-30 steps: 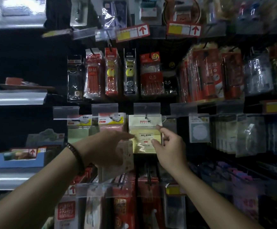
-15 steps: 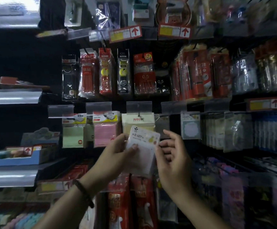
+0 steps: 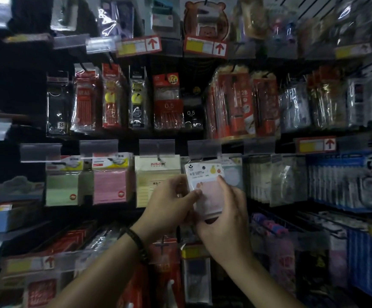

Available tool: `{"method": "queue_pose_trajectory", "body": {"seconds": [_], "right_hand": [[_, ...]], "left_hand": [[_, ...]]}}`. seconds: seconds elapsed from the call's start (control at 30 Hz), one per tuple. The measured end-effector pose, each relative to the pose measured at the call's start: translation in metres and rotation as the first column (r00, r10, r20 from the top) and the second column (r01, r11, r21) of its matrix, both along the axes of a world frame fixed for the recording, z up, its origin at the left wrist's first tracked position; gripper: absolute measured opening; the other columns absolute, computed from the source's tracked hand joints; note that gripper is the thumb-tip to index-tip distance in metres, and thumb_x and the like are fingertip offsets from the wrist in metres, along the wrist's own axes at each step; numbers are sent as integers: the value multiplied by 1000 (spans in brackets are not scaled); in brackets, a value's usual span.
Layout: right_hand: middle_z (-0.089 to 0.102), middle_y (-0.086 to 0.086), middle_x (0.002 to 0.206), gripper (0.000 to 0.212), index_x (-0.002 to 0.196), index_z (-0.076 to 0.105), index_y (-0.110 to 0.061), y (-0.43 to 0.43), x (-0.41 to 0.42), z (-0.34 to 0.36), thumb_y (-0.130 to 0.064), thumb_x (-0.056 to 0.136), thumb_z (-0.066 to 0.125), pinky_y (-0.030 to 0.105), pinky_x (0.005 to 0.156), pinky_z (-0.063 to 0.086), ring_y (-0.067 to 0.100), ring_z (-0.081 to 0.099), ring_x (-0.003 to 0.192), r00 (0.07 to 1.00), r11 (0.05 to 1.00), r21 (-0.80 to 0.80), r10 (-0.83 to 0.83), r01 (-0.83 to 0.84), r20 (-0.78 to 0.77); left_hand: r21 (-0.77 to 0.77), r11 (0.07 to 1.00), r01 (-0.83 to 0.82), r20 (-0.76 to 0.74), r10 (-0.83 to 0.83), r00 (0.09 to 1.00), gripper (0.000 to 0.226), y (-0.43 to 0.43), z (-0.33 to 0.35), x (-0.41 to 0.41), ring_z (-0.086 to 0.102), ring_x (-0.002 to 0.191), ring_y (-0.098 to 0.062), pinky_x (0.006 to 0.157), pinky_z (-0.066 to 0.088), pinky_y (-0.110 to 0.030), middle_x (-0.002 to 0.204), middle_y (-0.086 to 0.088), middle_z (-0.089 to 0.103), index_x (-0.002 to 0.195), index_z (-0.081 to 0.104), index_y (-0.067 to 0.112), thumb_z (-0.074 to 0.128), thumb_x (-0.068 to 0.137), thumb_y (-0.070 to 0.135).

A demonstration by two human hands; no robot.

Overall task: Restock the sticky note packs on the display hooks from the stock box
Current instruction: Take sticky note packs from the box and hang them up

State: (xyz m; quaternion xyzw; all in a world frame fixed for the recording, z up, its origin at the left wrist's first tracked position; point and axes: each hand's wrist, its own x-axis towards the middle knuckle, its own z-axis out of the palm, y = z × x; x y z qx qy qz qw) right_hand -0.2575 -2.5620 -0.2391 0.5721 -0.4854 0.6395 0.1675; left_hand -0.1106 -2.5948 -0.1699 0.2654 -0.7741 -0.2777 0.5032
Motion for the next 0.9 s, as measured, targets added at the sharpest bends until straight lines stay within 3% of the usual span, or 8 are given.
{"method": "queue_pose_trajectory", "body": {"seconds": [0.17,0.27,0.4,0.6,0.7,0.8,0.9], "right_hand": [[43,5,142,95,161,37,-16,-13,1,11,-64,86,69,-9,89,31,0,42,120,1000,994,-109,5,-1,30],[43,4,144,98,163,35,-19,-20,2,19,-52,82,79,-10,87,31,1,41,122,998,994,-110,21,-14,59],[46,5,142,100,162,37,-17,-28,2,30,-54,78,77,-10,87,29,-2,39,117,998,995,-104,-3,10,65],[49,2,138,104,163,37,-19,-29,4,35,-64,77,73,-5,78,32,7,49,116,997,997,-48,-62,64,36],[51,1,136,104,162,39,-18,-27,5,35,-67,77,73,-6,75,33,6,47,112,994,995,-25,-95,96,48],[52,1,132,100,162,39,-22,-25,6,34,-66,80,77,-3,68,34,7,47,105,991,992,42,-117,115,62],[47,-1,133,100,163,34,-24,-28,5,37,-64,82,78,4,65,31,9,47,105,992,988,101,-121,116,42]], "left_hand": [[-159,975,-154,24,160,987,51,-2,-2,7,74,91,0,74,66,-26,113,11,73,148,53,33,70,101,21],[-225,967,-117,25,125,992,49,0,-2,10,72,96,5,74,62,-18,118,12,71,151,47,38,60,107,21],[-316,945,-83,44,102,994,46,0,0,16,70,112,0,92,61,-24,126,14,72,156,43,43,45,113,27],[-385,913,-139,137,205,969,47,-10,6,17,63,115,2,99,58,-26,120,20,67,159,42,37,44,113,26],[-419,899,-126,166,212,963,48,-14,7,16,61,126,-7,106,56,-39,137,11,65,160,43,34,45,112,27],[-428,896,-119,186,216,958,45,-17,5,15,50,140,-5,116,48,-38,153,10,57,156,48,30,46,112,27],[-429,894,-129,217,240,946,45,-19,5,12,49,141,-8,116,45,-33,153,6,56,157,48,27,45,112,26]]}}
